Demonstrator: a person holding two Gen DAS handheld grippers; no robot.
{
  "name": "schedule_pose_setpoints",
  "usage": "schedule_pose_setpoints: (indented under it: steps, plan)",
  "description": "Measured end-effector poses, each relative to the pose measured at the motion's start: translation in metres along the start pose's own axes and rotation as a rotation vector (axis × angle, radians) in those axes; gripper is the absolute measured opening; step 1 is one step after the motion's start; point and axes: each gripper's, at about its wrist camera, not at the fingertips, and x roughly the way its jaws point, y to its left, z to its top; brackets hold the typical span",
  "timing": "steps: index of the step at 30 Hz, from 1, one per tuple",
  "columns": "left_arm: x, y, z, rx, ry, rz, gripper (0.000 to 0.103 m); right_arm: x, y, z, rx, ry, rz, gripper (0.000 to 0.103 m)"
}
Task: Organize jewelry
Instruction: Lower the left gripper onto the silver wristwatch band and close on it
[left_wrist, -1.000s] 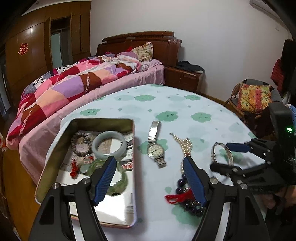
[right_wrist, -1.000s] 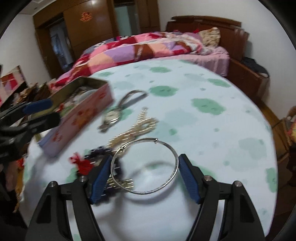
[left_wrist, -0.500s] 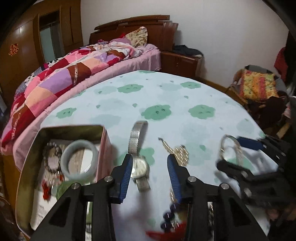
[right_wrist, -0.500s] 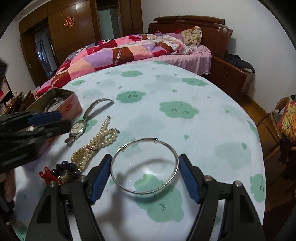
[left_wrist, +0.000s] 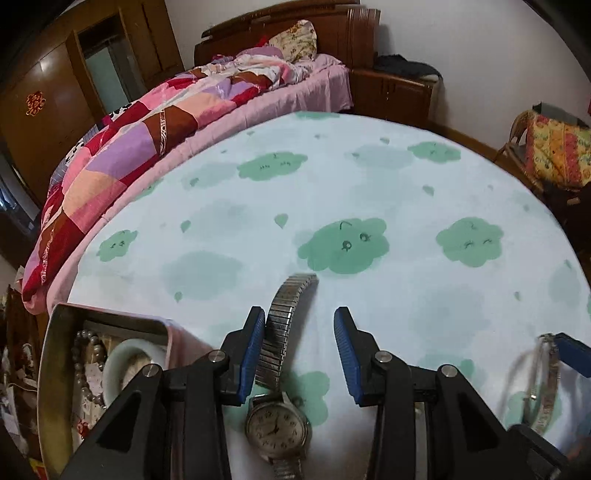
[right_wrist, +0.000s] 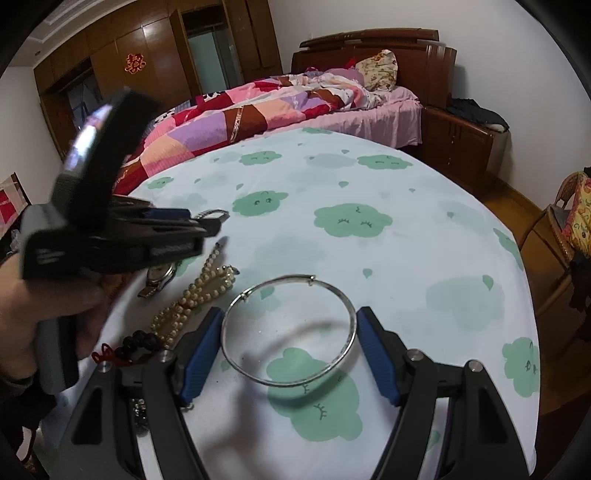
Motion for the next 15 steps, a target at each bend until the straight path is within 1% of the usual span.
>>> schedule_pose_setpoints:
  steps: [2,3,4,5,6,8,10,12,15]
  plan:
    - [0.002,-0.002,-0.002,0.015,0.006,-0.001,0.038,0.0,0.0,0.0,0.003,0.0,0.005,0.074]
    - [0.002,-0.002,-0.002,0.014,0.005,0.001,0.02,0.0,-0.001,0.0,0.005,-0.002,0.007,0.074]
    - [0.001,-0.001,-0.003,0.013,0.007,-0.006,0.011,0.0,-0.001,0.001,0.005,-0.003,0.008,0.074]
    - [-0.002,0.0,-0.002,0.009,-0.001,-0.014,0.007,-0.001,-0.001,0.001,0.006,-0.004,0.009,0.074]
    - [-0.008,0.002,-0.003,0.007,-0.013,-0.028,0.0,-0.001,-0.001,0.001,0.007,-0.007,0.01,0.074]
    - [-0.017,0.006,-0.004,-0.009,-0.028,-0.049,0.0,-0.002,-0.002,0.0,0.011,-0.01,0.011,0.074]
    - [-0.033,0.012,-0.007,-0.027,-0.059,-0.073,0.0,-0.002,-0.003,0.0,0.013,-0.009,0.011,0.074]
    - [-0.047,0.015,-0.01,-0.031,-0.093,-0.078,0.0,-0.003,-0.003,0.0,0.012,-0.011,0.009,0.074]
    - [-0.066,0.023,-0.015,-0.063,-0.134,-0.115,0.0,-0.002,-0.002,-0.002,0.006,-0.004,0.005,0.074]
